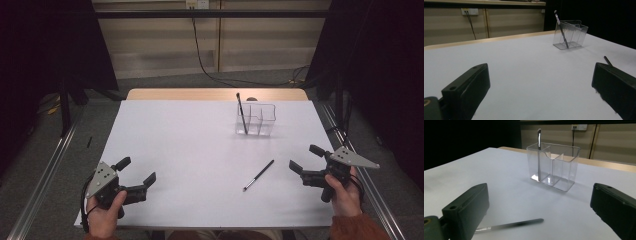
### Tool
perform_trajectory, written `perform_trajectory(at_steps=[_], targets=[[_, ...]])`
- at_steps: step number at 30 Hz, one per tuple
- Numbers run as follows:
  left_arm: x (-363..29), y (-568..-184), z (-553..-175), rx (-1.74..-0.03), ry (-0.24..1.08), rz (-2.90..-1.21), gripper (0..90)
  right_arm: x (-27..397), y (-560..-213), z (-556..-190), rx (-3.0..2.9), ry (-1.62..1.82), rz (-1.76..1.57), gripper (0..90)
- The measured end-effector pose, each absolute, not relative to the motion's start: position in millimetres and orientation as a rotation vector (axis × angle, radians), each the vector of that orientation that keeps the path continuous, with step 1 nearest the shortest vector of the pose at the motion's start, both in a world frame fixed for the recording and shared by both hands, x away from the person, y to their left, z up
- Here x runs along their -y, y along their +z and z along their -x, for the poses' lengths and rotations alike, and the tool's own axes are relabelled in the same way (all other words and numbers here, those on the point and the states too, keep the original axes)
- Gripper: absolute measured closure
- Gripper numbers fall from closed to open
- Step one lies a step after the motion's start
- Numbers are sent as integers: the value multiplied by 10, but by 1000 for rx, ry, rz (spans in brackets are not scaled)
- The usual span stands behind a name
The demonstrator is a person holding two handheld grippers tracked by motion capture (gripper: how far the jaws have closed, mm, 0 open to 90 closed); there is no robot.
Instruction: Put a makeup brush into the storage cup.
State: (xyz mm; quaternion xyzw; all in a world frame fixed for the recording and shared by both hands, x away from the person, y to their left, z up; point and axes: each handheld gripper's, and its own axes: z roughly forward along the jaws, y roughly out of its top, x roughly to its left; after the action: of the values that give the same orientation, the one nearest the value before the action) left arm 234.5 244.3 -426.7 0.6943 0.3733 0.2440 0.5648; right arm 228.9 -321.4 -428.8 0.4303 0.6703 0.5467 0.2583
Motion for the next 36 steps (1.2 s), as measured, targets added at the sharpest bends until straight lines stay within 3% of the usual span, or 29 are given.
perform_trajectory(at_steps=[8, 36], targets=[[-2474, -4266, -2295, -896, 583, -1630, 18, 3276, -4380, -2150, -1841, 1461, -1184, 11], [-2469, -4281, -2318, -917, 583, -1630, 19, 3185, -4340, -2218, -1897, 1470, -1121, 2]])
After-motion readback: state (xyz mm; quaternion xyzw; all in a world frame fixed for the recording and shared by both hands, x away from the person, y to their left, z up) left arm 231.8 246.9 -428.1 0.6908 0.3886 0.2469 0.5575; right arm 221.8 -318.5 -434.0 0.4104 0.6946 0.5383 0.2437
